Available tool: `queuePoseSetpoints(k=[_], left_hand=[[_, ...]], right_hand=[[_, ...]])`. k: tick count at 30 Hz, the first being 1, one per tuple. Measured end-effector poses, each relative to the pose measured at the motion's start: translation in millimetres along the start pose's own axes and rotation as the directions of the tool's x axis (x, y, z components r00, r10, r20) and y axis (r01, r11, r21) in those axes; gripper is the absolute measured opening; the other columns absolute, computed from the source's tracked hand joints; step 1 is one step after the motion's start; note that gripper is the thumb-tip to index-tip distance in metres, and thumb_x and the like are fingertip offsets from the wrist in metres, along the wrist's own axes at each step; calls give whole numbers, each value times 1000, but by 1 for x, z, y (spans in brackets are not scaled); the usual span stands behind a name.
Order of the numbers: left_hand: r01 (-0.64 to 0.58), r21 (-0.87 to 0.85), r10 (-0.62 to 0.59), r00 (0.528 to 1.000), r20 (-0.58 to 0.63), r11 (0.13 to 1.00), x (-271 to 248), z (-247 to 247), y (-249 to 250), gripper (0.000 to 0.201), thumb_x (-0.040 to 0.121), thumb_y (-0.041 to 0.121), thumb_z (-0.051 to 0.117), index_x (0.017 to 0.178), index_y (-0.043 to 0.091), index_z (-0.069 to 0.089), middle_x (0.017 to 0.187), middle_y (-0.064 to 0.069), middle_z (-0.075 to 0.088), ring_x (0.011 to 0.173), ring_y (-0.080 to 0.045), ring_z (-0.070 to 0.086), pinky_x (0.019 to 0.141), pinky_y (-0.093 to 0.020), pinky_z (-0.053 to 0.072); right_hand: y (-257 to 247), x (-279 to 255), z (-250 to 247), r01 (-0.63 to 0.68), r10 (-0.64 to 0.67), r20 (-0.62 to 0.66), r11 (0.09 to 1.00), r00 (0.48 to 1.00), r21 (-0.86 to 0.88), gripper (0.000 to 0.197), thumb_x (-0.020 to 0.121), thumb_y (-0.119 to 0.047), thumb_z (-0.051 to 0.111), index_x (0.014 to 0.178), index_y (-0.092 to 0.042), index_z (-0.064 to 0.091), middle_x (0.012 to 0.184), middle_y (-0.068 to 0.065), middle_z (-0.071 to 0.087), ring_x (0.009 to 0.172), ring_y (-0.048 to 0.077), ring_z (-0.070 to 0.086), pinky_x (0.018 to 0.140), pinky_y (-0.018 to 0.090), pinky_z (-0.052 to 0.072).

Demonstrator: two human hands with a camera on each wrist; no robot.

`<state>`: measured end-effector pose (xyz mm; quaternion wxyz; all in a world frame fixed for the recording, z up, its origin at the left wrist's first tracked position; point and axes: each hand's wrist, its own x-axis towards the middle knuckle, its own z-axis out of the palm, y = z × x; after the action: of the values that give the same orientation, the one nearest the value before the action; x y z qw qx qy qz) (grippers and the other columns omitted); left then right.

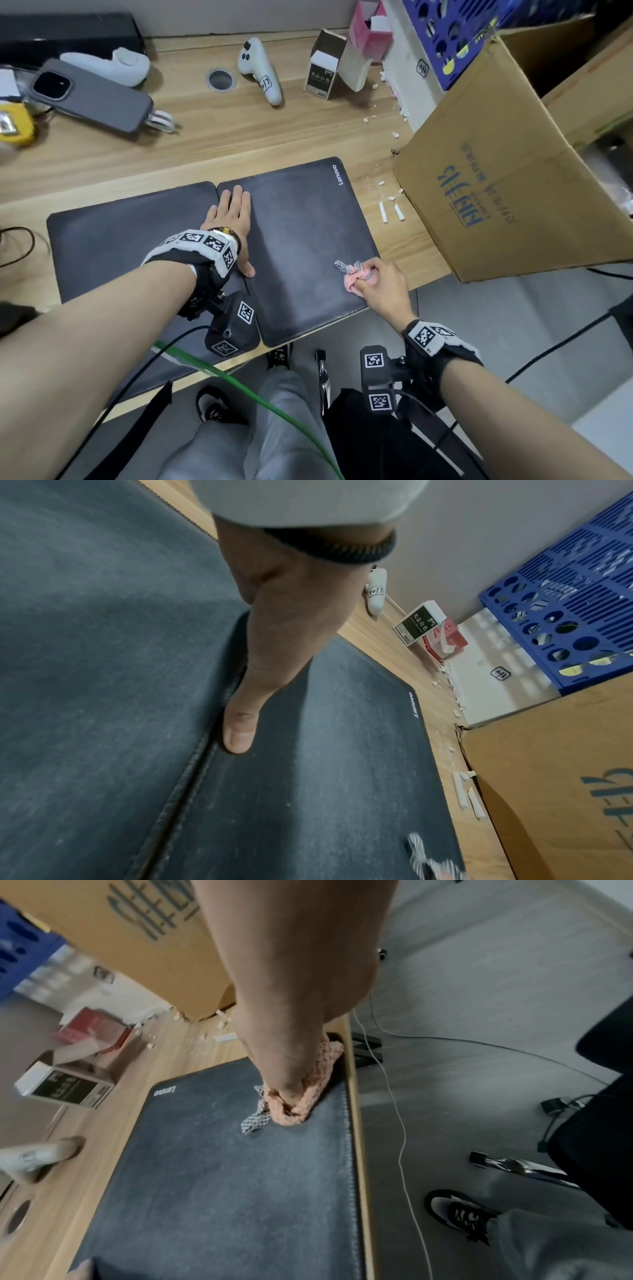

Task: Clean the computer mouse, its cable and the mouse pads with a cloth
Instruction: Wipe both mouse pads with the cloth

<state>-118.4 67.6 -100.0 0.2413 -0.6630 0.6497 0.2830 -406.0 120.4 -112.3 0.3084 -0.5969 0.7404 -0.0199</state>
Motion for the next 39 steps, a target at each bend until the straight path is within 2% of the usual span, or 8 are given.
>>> queuePoseSetpoints(k=[10, 17, 21, 24, 27, 30, 35, 39], left_hand=[[3, -40, -2, 1000, 12, 999, 6, 4, 3, 156, 52, 42, 92, 145, 5, -27, 154, -10, -32, 144, -29, -23, 120, -39, 4], [38, -41, -37, 999, 4, 998, 9, 5, 4, 158, 49, 40, 93, 145, 5, -27, 154, -10, -32, 144, -29, -23, 119, -39, 1], [51, -34, -51, 999, 7, 998, 5, 2, 4, 158, 50, 39, 93, 146, 6, -27, 154, -9, -32, 145, -28, -22, 118, -38, 1], [53, -30, -53, 999, 10, 998, 3, -1, 6, 157, 50, 39, 93, 146, 5, -27, 154, -11, -32, 145, -29, -22, 119, -38, 1], [59, -45, -57, 998, 25, 997, 0, -5, 9, 159, 49, 36, 94, 146, 5, -28, 154, -11, -33, 145, -29, -23, 118, -38, 1], [45, -59, -44, 999, 26, 997, 0, -5, 8, 158, 49, 35, 94, 146, 5, -27, 154, -11, -33, 144, -29, -23, 118, -38, 2], [11, -93, -10, 1000, 13, 996, 0, -1, 4, 155, 52, 36, 93, 145, 7, -27, 154, -9, -34, 144, -28, -25, 119, -38, 3], [9, -86, -9, 1000, 1, 996, 4, 2, 3, 155, 53, 37, 92, 145, 6, -29, 153, -9, -35, 144, -29, -25, 118, -37, 3]], right_hand=[[-75, 96, -14, 127, -128, -17, 990, 992, -53, 25, 78, -15, 73, 102, -11, 67, 108, 13, 67, 103, 30, 60, 85, 30, 44], [-130, 161, -16, 168, -167, -53, 986, 984, 5, 19, 77, -23, 70, 95, -22, 65, 107, 9, 67, 102, 30, 60, 79, 29, 43], [-126, 157, -13, 161, -161, -17, 986, 987, 37, 19, 72, -28, 72, 88, -27, 61, 102, 8, 66, 97, 28, 61, 83, 34, 50], [-103, 125, -9, 136, -138, 48, 990, 989, 50, 24, 69, -29, 73, 78, -29, 51, 98, 7, 63, 92, 26, 62, 83, 38, 52], [-78, 79, -2, 138, -139, 73, 990, 988, 14, 23, 76, -18, 74, 90, -19, 56, 107, 10, 55, 98, 27, 56, 87, 33, 42], [-61, 53, 9, 141, -142, 59, 990, 988, 12, 26, 78, -14, 71, 101, -10, 58, 110, 12, 53, 101, 33, 54, 91, 36, 40], [-69, 70, 10, 158, -158, 2, 987, 987, 6, 23, 80, -12, 67, 101, -8, 59, 107, 14, 54, 100, 32, 54, 89, 34, 38], [-105, 118, 5, 178, -178, -31, 984, 984, 19, 25, 81, -15, 66, 105, -9, 61, 110, 14, 58, 105, 30, 54, 90, 32, 38]])
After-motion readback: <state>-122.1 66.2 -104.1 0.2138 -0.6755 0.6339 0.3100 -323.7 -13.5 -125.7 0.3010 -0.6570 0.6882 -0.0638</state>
